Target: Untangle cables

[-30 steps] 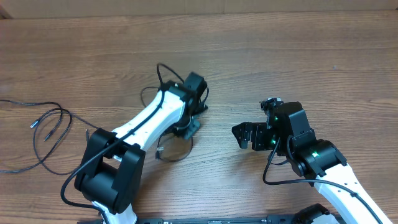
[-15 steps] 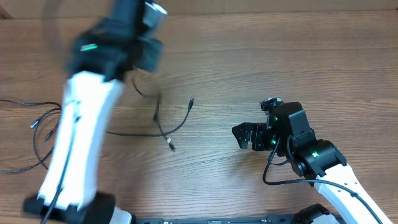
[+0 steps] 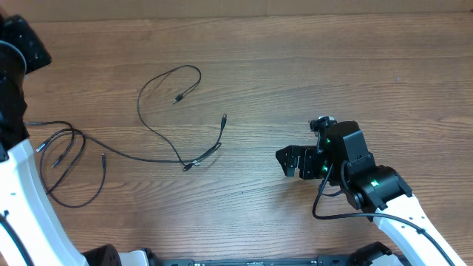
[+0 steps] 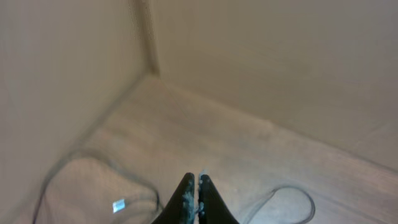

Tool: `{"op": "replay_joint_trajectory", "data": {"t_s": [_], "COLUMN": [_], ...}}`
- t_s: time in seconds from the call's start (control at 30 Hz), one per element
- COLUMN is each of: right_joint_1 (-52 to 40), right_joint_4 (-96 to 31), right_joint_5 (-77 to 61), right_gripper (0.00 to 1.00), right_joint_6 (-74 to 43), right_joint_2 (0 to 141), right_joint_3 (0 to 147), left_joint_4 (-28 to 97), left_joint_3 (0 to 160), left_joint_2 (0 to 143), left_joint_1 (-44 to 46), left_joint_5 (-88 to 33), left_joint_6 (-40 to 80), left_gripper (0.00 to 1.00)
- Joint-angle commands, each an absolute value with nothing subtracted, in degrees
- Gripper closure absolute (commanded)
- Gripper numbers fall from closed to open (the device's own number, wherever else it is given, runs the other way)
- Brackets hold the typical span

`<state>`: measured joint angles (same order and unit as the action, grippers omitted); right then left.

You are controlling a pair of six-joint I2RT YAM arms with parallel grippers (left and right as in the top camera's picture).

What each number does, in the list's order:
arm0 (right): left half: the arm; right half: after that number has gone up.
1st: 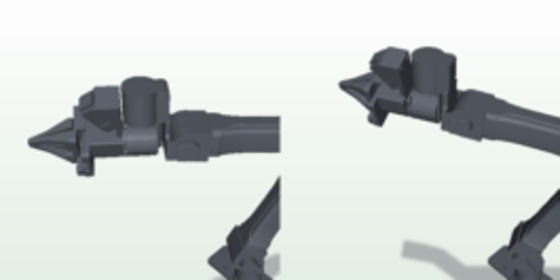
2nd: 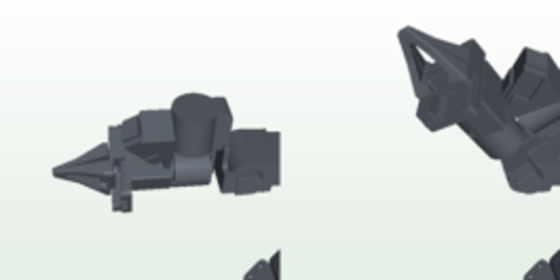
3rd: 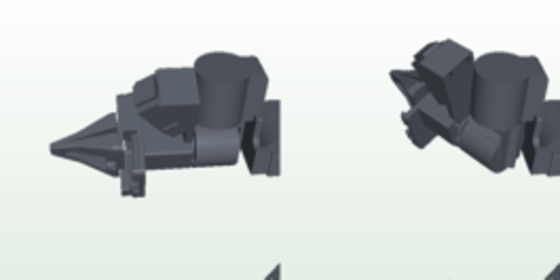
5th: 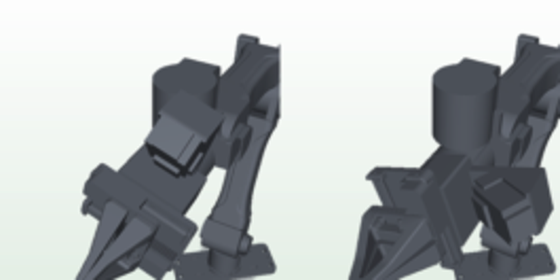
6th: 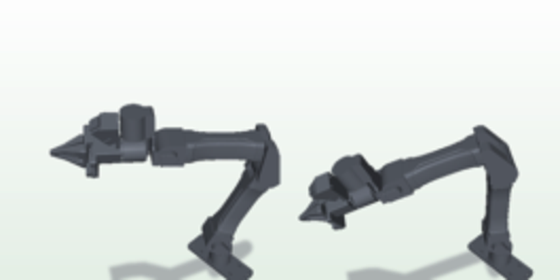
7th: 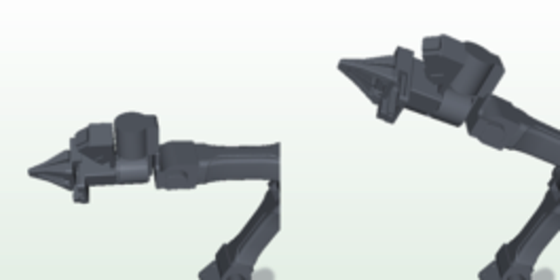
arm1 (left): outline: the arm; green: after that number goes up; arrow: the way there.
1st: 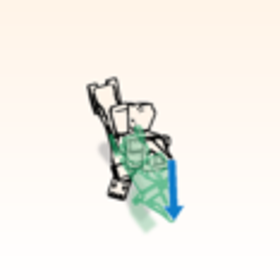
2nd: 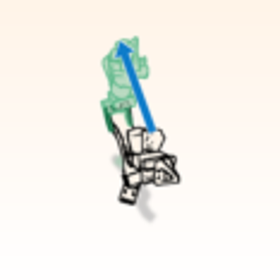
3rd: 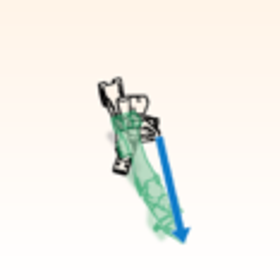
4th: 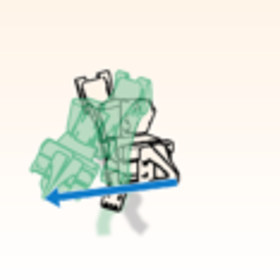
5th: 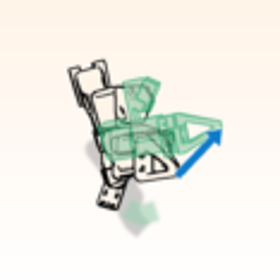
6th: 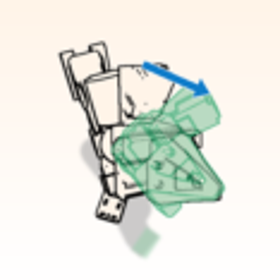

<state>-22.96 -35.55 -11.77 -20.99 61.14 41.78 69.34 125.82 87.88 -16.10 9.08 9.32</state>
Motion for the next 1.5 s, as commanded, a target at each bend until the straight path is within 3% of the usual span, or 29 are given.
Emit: {"op": "replay_joint_trajectory", "data": {"t_s": [0.0, 0.03, 0.17, 0.27, 0.47, 0.63, 1.03, 1.23, 1.37, 1.47], "right_joint_1": [-23.14, -23.14, -23.14, -23.14, -23.14, -23.14, -23.14, -23.14, -23.14, -23.14], "right_joint_4": [-35.24, -35.24, -35.24, -35.24, -35.24, -35.55, -36.36, -35.68, -35.68, -35.64], "right_joint_5": [-11.46, -11.46, -11.46, -11.46, -11.46, -11.46, -11.46, -11.44, -11.44, -11.44], "right_gripper": [0.0, 0.0, 0.0, 0.0, 0.0, 0.0, 0.0, 0.0, 0.0, 0.0], "right_joint_6": [-21.23, -21.23, -21.23, -21.23, -21.23, -21.23, -21.23, -21.23, -21.23, -21.23], "right_joint_2": [60.95, 60.95, 60.95, 60.95, 60.95, 60.95, 60.95, 60.95, 60.95, 60.95], "right_joint_3": [41.98, 41.98, 41.98, 41.98, 41.98, 41.98, 41.98, 41.98, 41.98, 41.98], "left_joint_4": [71.9, 72.84, 78.04, 82.52, 91.74, 96.82, 96.62, 87.79, 80.49, 73.36], "left_joint_3": [124.49, 124.49, 124.49, 124.49, 124.46, 124.22, 109.8, 95.88, 87.55, 80.03], "left_joint_2": [89.78, 90.3, 93.32, 96.25, 102.96, 105.47, 100.25, 95.42, 95.31, 95.37], "left_joint_1": [-16.56, -16.4, -15.33, -13.54, -6.52, -2.02, 7.38, 14.96, 19.53, 21.78], "left_joint_5": [3.07, -0.03, -13.56, -18.06, -18.79, -14.61, -9.45, -6.85, -6.83, -6.04], "left_joint_6": [13.52, 13.5, 13.45, 12.43, 1.45, 0.86, 0.78, -1.04, -4.16, -6.37], "left_gripper": [0.94, 0.9, 0.56, 0.48, 0.46, 0.49, 0.5, 0.5, 0.44, 0.25]}}
